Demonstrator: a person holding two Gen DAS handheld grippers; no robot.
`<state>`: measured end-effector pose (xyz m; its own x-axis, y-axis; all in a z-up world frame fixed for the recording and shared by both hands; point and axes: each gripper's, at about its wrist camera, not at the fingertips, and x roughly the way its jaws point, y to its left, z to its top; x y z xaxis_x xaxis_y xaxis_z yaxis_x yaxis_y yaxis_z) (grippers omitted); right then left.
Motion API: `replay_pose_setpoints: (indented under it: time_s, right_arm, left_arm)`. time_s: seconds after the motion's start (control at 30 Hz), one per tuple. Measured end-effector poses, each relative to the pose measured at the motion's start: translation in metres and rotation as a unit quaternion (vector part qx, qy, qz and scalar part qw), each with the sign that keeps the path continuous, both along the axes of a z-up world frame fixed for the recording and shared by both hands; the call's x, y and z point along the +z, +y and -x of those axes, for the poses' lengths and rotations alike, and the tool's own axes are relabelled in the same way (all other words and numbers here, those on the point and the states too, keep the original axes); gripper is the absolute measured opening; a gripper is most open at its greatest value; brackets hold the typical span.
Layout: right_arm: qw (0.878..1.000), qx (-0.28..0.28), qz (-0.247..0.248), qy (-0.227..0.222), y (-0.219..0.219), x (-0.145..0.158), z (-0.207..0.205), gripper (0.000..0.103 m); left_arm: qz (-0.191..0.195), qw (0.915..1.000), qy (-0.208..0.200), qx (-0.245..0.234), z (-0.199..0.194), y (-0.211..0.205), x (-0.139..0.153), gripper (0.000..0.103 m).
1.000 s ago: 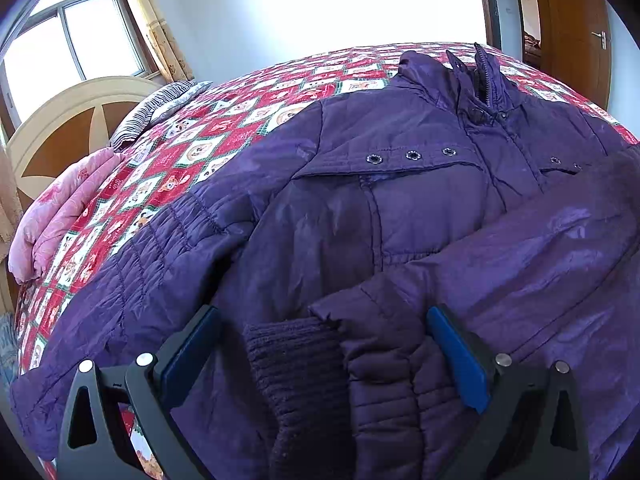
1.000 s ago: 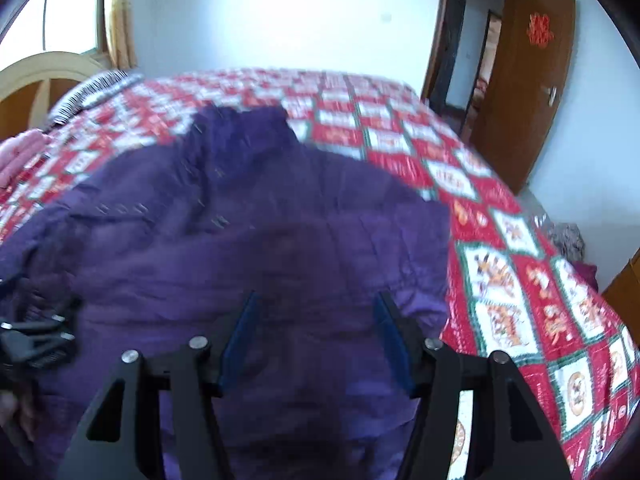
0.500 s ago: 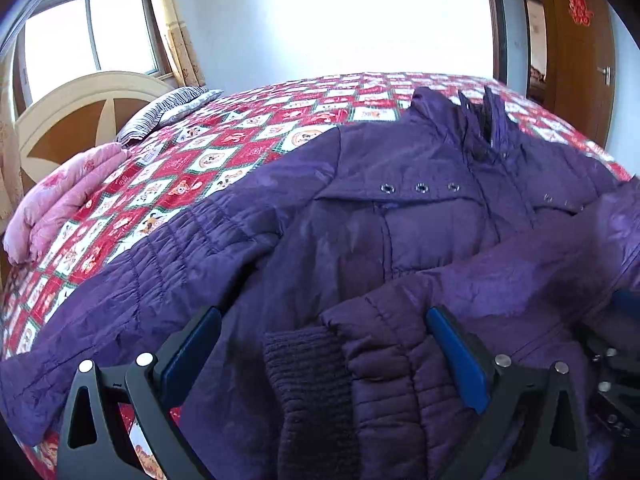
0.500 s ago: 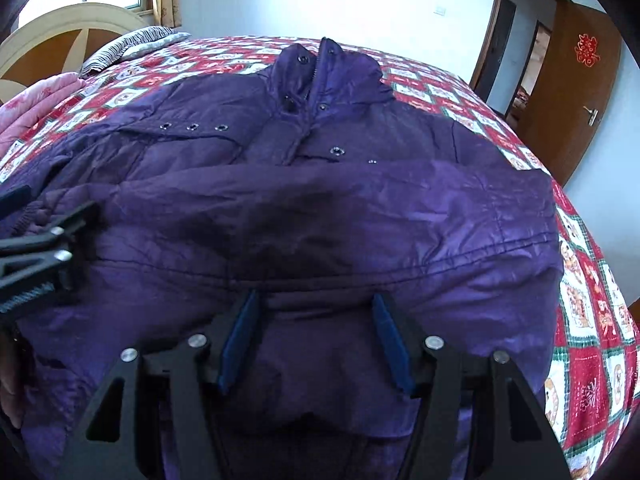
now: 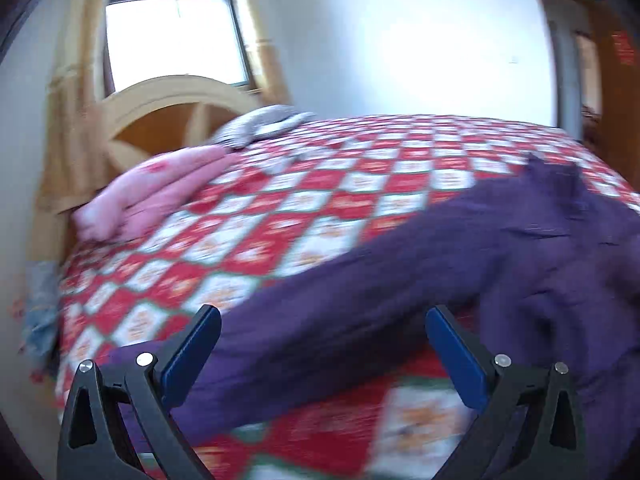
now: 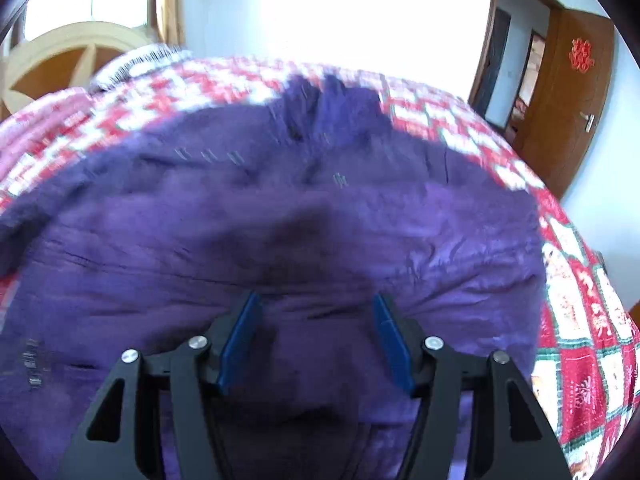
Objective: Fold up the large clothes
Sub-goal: 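Grasp the cuff of the other sleeve with the left tool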
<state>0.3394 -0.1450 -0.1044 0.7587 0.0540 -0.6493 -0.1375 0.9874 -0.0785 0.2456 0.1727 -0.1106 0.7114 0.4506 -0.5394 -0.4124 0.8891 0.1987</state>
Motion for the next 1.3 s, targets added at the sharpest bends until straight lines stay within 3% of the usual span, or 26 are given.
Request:
replay_pose_setpoints:
  time_s: [0.1, 0.23, 0.33, 0.37, 0.43, 0.6, 0.77, 0.87, 0.97, 1.13, 1.2, 1.3]
  right_arm:
    - [0.998, 0.059, -0.02, -0.021, 0.028, 0.022, 0.022, 0.063]
    - [0.993, 0.116, -0.028, -0.027, 0.068, 0.03, 0.028, 0.063]
    - [0.992, 0.122, 0.022, -0.005, 0.094, 0.008, 0.015, 0.063]
    - [0.992, 0.116, 0.037, 0.023, 0.1, -0.007, 0.005, 0.062]
    - [0.992, 0.107, 0.038, 0.047, 0.098, -0.026, -0.003, 0.057]
    - [0.993, 0.102, 0.038, 0.042, 0.095, -0.031, -0.001, 0.057]
    - [0.994, 0.1, 0.035, 0.033, 0.093, -0.032, 0.002, 0.059]
    - [0.994, 0.099, 0.033, 0.029, 0.092, -0.031, 0.003, 0.059]
    - [0.994, 0.097, 0.033, 0.027, 0.092, -0.031, 0.004, 0.059]
    - [0.994, 0.097, 0.036, 0.024, 0.093, -0.031, 0.004, 0.059]
    - [0.994, 0.096, 0.041, 0.021, 0.094, -0.031, 0.005, 0.059]
    - [0.994, 0.095, 0.047, 0.017, 0.095, -0.031, 0.007, 0.059]
  left_arm:
    - [-0.023, 0.9965, 0.013, 0.079, 0.032, 0.06, -0.009, 0.102]
    - [-0.032, 0.9824, 0.026, 0.182, 0.084, 0.137, -0.022, 0.102]
    - [0.027, 0.9734, 0.036, 0.225, 0.116, 0.183, -0.036, 0.102]
    - [0.054, 0.9713, 0.034, 0.229, 0.126, 0.195, -0.041, 0.102]
    - [0.094, 0.9693, 0.032, 0.225, 0.137, 0.204, -0.05, 0.102]
    - [0.162, 0.9687, 0.003, 0.188, 0.136, 0.2, -0.055, 0.102]
    - [0.206, 0.9651, -0.01, 0.161, 0.118, 0.193, -0.055, 0.102]
    - [0.237, 0.9582, -0.015, 0.16, 0.115, 0.195, -0.056, 0.102]
    - [0.214, 0.9612, -0.03, 0.171, 0.131, 0.191, -0.048, 0.102]
    - [0.21, 0.9619, -0.062, 0.164, 0.158, 0.192, -0.042, 0.102]
    - [0.222, 0.9606, -0.066, 0.153, 0.155, 0.193, -0.042, 0.102]
    - [0.271, 0.9526, -0.067, 0.122, 0.138, 0.195, -0.049, 0.102]
